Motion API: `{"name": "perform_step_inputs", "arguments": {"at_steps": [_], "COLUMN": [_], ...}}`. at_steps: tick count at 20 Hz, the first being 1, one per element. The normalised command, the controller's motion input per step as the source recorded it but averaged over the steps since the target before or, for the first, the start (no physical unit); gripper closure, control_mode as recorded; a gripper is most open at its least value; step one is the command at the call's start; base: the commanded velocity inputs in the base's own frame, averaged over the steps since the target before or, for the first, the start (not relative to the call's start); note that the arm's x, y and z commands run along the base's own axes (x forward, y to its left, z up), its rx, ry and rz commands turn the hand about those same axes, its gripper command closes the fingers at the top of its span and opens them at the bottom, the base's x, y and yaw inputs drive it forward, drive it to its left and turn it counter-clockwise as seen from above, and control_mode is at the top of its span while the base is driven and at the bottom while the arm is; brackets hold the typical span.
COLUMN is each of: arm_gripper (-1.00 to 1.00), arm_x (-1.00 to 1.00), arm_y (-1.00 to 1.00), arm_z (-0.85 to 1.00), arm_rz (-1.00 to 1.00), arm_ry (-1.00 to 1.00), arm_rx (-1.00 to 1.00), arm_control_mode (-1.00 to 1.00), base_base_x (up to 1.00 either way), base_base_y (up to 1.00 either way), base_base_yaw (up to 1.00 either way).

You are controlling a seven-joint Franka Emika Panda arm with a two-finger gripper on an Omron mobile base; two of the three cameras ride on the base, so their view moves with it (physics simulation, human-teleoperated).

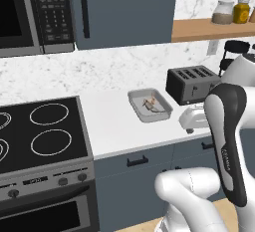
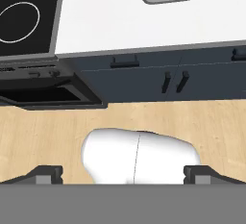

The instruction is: Place one garlic and one fish in each tupperware on the nearby counter, to pack two identical lunches.

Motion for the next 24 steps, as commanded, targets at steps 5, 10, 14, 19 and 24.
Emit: {"name": "perform_step_inputs", "arguments": {"at_steps": [5, 10, 14, 19, 24], "arm_gripper": [-1.0, -1.0, -1.0, -1.0, -1.0], "arm_x": [-0.24, 0.0, 0.0, 0.0, 0.0], "arm_y": [0.03, 0.0, 0.0, 0.0, 0.0], "arm_z": [0.0, 0.0, 0.0, 0.0, 0.0], "arm_rz": [0.0, 0.0, 0.0, 0.0, 0.0], "arm_ry": [-0.02, 0.0, 0.0, 0.0, 0.0], "arm_rx": [0.0, 0.0, 0.0, 0.0, 0.0], "arm_control_mode": [1.0, 1.0, 1.0, 1.0, 1.0], "base_base_x": [-0.05, -0.34, -0.42, -0.17, -0.57], "base_base_y": [0.0, 0.0, 0.0, -0.22, -0.64], "base_base_yaw": [0.0, -0.03, -0.06, 0.1, 0.38]}}
